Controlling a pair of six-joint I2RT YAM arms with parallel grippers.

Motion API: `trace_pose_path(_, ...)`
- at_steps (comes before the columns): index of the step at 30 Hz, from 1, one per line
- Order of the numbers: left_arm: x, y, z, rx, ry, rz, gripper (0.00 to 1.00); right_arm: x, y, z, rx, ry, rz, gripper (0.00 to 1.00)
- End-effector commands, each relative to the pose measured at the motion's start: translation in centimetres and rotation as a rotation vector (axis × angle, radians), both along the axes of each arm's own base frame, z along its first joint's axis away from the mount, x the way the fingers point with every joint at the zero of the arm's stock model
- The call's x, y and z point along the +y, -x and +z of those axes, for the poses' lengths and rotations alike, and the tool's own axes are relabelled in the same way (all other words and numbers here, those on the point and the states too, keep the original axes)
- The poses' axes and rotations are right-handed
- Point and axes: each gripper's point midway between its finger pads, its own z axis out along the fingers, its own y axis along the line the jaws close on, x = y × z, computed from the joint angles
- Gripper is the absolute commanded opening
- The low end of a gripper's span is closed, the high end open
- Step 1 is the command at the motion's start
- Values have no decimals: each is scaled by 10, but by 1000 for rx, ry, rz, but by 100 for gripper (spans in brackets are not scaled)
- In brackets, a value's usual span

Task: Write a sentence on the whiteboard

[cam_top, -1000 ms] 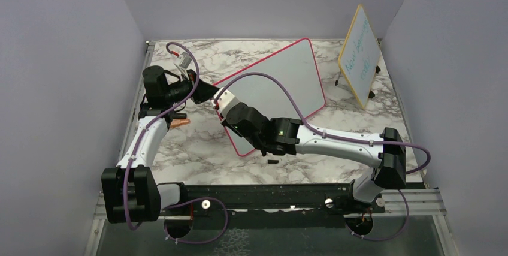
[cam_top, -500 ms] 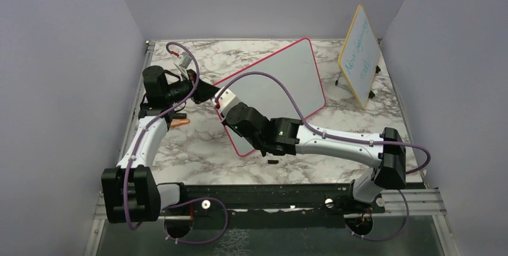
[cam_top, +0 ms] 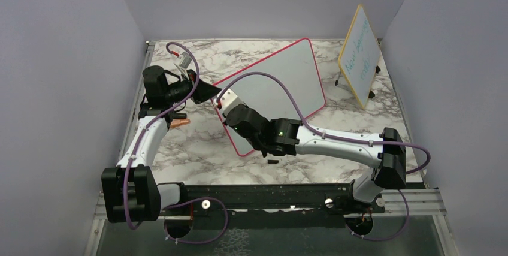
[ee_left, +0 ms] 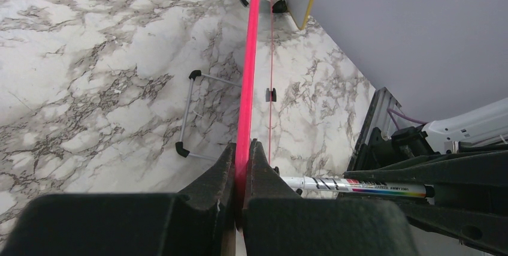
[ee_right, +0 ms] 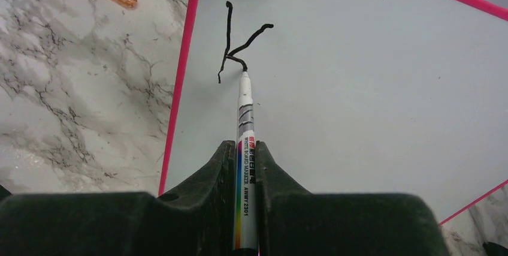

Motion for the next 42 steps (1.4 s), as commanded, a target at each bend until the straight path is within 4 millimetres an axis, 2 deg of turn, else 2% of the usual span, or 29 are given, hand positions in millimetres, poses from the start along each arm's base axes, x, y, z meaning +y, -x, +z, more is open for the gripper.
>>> trace_pose_path(1,-1,-3,-15,0,-45,1,0,-15,-2,-23,26,62,-51,1)
trace_pose_path(11,-1,-3,-15,2,-45,3,0,-22,-1,-27,37,74,-65,0)
trace_pose_path(21,-1,-3,-15,2,-45,3,0,-23,-1,-23,30,52,-67,0)
trace_pose_path(30,-1,-3,-15,0,-45,2,0,-21,5,22,-29,-141,-3,1)
trace_pose_path(34,-1,-3,-15,2,-44,1,0,-26,6,32,-53,-177,12,0)
trace_pose_path(42,-1,-3,-15,3,-44,3,0,-26,-3,16,-16,-168,19,1)
